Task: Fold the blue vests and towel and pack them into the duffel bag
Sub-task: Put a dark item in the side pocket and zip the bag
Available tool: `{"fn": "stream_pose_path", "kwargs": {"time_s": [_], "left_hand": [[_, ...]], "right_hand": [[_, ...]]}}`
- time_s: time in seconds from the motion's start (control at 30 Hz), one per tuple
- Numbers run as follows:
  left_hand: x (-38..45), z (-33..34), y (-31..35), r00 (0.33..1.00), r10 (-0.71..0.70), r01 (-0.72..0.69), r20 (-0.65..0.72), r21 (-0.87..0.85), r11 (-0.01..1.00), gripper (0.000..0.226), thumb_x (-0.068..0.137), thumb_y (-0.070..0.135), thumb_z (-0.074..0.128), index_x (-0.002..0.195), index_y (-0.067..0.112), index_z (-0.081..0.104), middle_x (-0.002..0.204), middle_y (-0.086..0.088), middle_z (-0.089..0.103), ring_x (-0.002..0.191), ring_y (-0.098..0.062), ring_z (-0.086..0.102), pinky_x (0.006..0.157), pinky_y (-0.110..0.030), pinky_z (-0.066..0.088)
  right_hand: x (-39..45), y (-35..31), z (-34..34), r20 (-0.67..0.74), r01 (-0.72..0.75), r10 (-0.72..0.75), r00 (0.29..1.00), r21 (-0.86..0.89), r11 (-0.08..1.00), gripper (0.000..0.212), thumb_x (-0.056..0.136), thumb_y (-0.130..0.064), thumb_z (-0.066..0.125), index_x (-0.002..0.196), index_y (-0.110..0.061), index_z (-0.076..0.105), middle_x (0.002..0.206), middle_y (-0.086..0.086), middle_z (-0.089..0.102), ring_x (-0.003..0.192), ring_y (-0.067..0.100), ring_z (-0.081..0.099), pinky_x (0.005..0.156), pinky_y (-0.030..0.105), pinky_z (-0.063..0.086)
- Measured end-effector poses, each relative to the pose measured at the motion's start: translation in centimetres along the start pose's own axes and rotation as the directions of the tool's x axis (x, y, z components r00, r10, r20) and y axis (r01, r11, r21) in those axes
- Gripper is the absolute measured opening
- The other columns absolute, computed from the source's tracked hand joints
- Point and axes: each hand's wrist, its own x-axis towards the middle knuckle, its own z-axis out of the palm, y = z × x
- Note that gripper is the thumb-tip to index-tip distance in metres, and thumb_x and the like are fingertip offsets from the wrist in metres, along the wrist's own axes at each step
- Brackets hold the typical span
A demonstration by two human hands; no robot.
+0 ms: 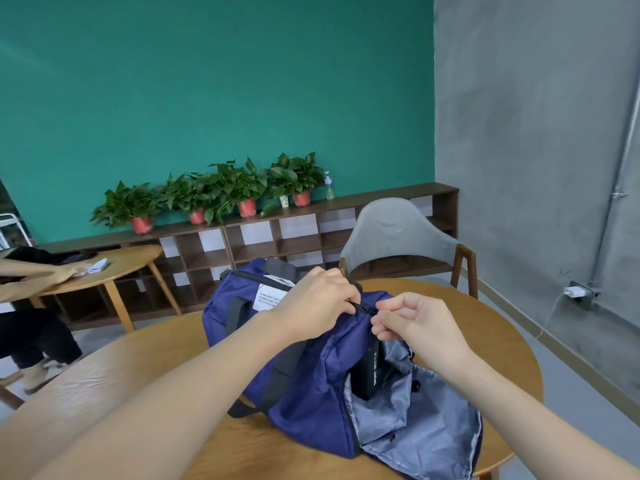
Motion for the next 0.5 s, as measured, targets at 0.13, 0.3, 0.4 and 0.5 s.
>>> {"fn": "stream_pose_path", "kwargs": {"time_s": [0.13,0.3,0.4,0.5], "left_hand": [[-0.8,0.0,0.8,0.997,-0.069,0.071,0.039,-0.033,0.997,0.018,0.099,0.027,0.059,0.109,0.024,0.073,0.105,0.008,0.068,0.107,-0.016,0.053,0.095,-0.034,0.036],[-3.0,1.0,4.1,0.983,-0.124,0.105,-0.138,-0.135,0.985,0.022,0.096,0.025,0.064,0.117,0.023,0.071,0.117,0.01,0.068,0.112,-0.016,0.056,0.096,-0.039,0.044],[-4.8,2.7,7.7,0.951,-0.083,0.032,-0.299,-0.172,0.985,0.02,0.096,0.019,0.064,0.115,0.02,0.071,0.115,0.01,0.067,0.109,-0.016,0.058,0.092,-0.037,0.046],[-6.3,5.3,11.4,0.943,-0.027,-0.045,-0.331,-0.208,0.977,0.019,0.098,0.013,0.062,0.114,0.016,0.071,0.115,0.006,0.066,0.106,-0.017,0.058,0.089,-0.034,0.045]], "right_hand": [[-0.3,0.7,-0.6,0.087,-0.021,0.012,0.996,0.104,0.994,0.017,0.091,0.002,0.068,0.108,0.002,0.066,0.088,0.02,0.076,0.079,0.024,0.074,0.074,0.026,0.061],[-1.3,3.3,-3.9,0.028,-0.081,0.078,0.997,0.106,0.991,0.024,0.09,-0.009,0.073,0.112,-0.002,0.065,0.09,0.022,0.075,0.08,0.025,0.072,0.075,0.033,0.06],[-1.6,6.7,-6.7,-0.057,-0.097,0.085,0.995,-0.261,0.961,0.022,0.09,-0.026,0.075,0.106,-0.012,0.07,0.087,0.003,0.078,0.085,0.016,0.072,0.078,0.03,0.057],[-2.1,9.5,-8.8,-0.089,-0.089,0.047,0.995,-0.562,0.823,0.03,0.09,-0.037,0.073,0.113,-0.019,0.069,0.105,-0.008,0.071,0.104,0.011,0.066,0.084,0.019,0.045]]}}
